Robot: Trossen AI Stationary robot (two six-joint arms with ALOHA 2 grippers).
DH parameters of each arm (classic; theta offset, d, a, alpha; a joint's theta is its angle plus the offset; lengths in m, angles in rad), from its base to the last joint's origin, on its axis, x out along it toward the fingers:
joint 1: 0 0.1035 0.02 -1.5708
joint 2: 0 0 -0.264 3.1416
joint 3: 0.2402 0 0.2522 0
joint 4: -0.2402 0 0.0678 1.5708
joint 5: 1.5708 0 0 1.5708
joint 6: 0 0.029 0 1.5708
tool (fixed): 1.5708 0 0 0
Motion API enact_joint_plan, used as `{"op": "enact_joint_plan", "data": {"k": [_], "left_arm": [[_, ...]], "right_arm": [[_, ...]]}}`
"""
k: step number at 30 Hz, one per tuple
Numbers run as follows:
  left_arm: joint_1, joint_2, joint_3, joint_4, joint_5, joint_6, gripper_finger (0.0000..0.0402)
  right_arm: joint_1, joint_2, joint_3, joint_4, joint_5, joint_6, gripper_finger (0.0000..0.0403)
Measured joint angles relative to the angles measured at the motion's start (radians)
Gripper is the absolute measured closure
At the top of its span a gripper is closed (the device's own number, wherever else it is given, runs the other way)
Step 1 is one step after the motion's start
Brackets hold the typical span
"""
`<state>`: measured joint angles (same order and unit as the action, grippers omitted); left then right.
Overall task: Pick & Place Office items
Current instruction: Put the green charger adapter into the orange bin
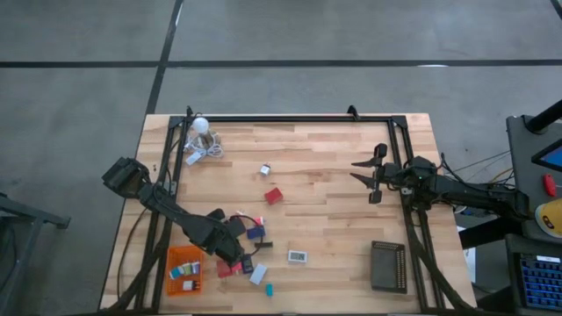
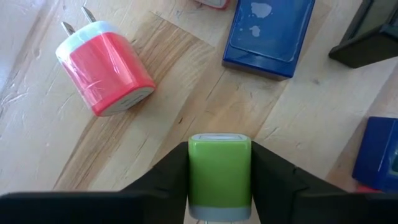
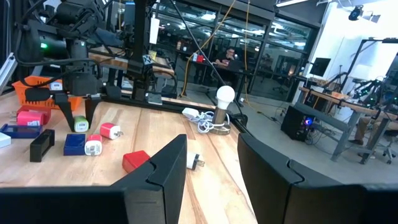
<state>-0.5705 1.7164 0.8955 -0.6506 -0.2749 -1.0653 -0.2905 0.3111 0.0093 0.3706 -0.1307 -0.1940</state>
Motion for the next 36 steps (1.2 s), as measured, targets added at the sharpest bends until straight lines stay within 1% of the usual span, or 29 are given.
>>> {"op": "enact_joint_plan", "data": {"k": [3, 9, 14, 21, 25, 31, 36], "left_arm": [[0.0, 0.0, 0.0, 0.0, 0.0, 0.0, 0.0254], [0.0, 0.0, 0.0, 0.0, 0.002, -0.001, 0.0258], [-0.001, -0.015, 0.018, -0.013, 0.028, -0.001, 0.0257], [-0.001, -0.112, 0.025, -0.058, 0.024, 0.013, 0.0256], [-0.001, -0.182, 0.026, -0.092, 0.024, -0.015, 0.0256], [-0.008, -0.287, 0.025, -0.099, 0.024, -0.032, 0.0255], [-0.033, -0.363, 0.02, -0.137, 0.023, -0.065, 0.0255]], "right_arm": [[0.0, 0.0, 0.0, 0.0, 0.0, 0.0, 0.0264], [0.0, 0.0, 0.0, 0.0, 0.0, 0.0, 0.0264], [0.0, 0.0, 0.0, 0.0, 0.0, 0.0, 0.0264], [0.0, 0.0, 0.0, 0.0, 0.0, 0.0, 0.0264], [0.0, 0.0, 0.0, 0.0, 0.0, 0.0, 0.0264], [0.0, 0.0, 0.0, 0.0, 0.0, 0.0, 0.0264], [0.0, 0.0, 0.0, 0.0, 0.0, 0.0, 0.0264]]}}
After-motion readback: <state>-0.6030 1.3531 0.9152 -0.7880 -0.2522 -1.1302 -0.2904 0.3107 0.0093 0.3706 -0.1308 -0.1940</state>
